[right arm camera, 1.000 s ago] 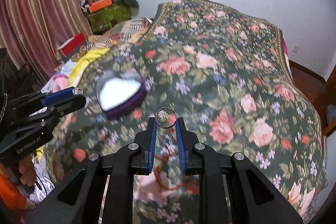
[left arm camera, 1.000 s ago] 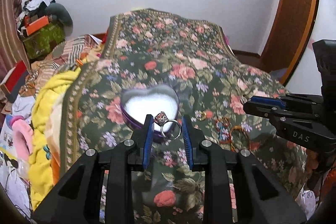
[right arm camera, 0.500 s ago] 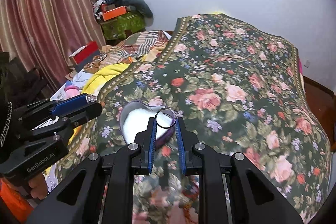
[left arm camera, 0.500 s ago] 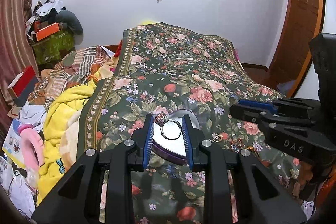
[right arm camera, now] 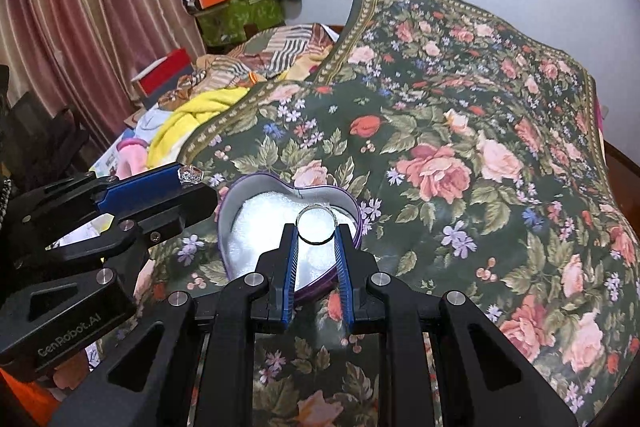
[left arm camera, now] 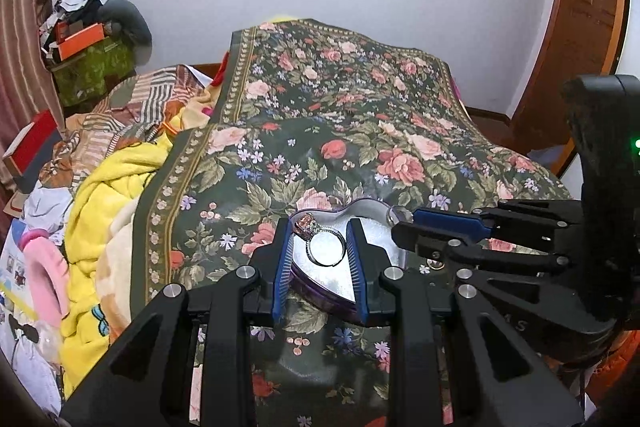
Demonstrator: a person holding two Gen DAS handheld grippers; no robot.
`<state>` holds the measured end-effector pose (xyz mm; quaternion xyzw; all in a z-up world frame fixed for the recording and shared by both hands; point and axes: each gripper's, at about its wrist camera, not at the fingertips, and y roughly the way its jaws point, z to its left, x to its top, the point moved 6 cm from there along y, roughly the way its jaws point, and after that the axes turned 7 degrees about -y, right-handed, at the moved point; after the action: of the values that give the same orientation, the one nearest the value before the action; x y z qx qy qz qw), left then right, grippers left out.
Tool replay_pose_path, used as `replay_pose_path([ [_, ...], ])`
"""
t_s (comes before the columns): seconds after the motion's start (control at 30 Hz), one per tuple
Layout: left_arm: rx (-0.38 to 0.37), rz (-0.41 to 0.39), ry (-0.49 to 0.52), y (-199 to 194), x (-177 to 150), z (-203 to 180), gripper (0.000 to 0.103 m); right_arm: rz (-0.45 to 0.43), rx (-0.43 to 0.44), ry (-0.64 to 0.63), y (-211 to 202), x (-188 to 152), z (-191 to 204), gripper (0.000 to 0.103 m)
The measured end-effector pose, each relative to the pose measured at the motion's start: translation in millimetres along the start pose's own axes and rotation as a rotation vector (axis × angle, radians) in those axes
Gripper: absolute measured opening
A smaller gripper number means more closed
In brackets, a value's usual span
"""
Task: Organize jewelry
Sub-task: 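Lower both rings into the heart tin and open both tools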
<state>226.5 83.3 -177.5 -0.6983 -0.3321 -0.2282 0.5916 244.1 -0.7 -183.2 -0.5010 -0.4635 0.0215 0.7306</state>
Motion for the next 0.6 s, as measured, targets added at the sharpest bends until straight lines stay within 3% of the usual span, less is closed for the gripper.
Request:
replay_pose_path([
  [0.6, -0.033, 0.052, -0.013, 24, -1, 6, 0.026, 0.015, 0.002, -0.056, 15, 3, 3, 0.017],
])
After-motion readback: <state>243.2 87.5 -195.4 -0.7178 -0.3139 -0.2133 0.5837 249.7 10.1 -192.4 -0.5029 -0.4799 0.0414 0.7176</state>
